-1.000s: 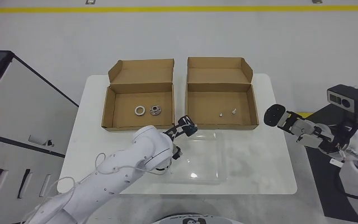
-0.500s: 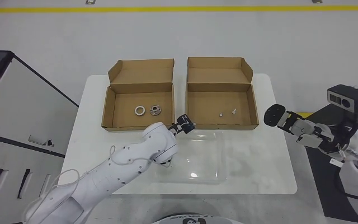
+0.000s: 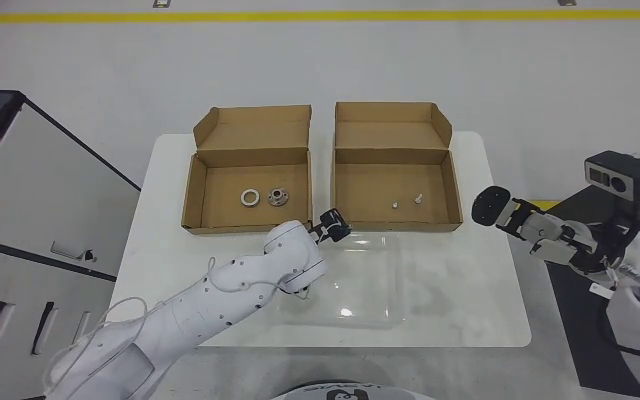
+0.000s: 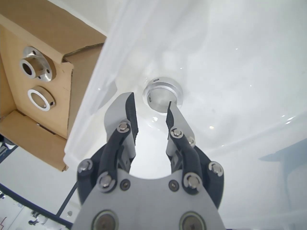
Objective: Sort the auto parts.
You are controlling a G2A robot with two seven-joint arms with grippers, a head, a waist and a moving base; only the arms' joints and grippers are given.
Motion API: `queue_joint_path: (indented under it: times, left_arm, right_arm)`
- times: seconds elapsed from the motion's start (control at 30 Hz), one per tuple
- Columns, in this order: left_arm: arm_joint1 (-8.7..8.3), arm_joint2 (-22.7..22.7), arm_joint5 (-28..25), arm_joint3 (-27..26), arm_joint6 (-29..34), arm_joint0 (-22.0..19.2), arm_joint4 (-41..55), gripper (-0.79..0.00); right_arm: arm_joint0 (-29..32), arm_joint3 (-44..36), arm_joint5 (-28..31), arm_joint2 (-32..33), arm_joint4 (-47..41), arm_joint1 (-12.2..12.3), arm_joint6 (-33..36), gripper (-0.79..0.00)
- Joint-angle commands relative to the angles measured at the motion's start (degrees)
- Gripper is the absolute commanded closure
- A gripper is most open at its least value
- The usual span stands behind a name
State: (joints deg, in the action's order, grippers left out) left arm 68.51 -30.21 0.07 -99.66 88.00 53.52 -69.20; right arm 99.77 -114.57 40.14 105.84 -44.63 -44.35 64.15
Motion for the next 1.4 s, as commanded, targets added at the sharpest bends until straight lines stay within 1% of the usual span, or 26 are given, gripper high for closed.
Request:
queue_joint_path:
  times: [0.0,0.27,0.5,0.77,0.93,1.1,1.2,1.3,1.37]
  left_arm:
    - [0.08,0.4,0.1,0.3,0.0,-0.2,0.0,-0.342]
    - [0.21,1.8,-0.3,1.0,0.0,-0.9,0.6,-0.351]
    - [-0.06,2.8,-2.1,0.8,0.0,-1.2,2.5,-0.354]
    - [-0.93,3.8,-5.8,-0.4,0.0,-1.5,5.5,-0.354]
    - [-1.7,4.9,-10.0,-1.5,0.0,-1.7,7.6,-0.351]
    - [-2.35,6.3,-12.2,-1.9,0.0,-2.3,8.9,-0.354]
    - [-2.66,6.7,-12.2,-2.2,0.0,-2.7,9.7,-0.348]
    - [-2.87,6.4,-10.1,-1.5,0.0,-3.2,10.4,-0.336]
    - [-2.91,6.8,-9.7,-1.2,0.0,-3.7,10.6,-0.32]
  right_arm:
    - [0.0,0.0,0.0,0.0,0.0,0.0,0.0,-0.785]
    - [0.0,0.0,0.0,0.0,0.0,0.0,0.0,-0.785]
    - [0.0,0.0,0.0,0.0,0.0,0.0,0.0,-0.785]
    - [0.0,0.0,0.0,0.0,0.0,0.0,0.0,-0.785]
    - [0.0,0.0,0.0,0.0,0.0,0.0,0.0,-0.785]
    - [0.0,0.0,0.0,0.0,0.0,0.0,0.0,-0.785]
    - [0.0,0.0,0.0,0.0,0.0,0.0,0.0,-0.785]
    - [0.0,0.0,0.0,0.0,0.0,0.0,0.0,-0.785]
    - [0.0,0.0,0.0,0.0,0.0,0.0,0.0,-0.785]
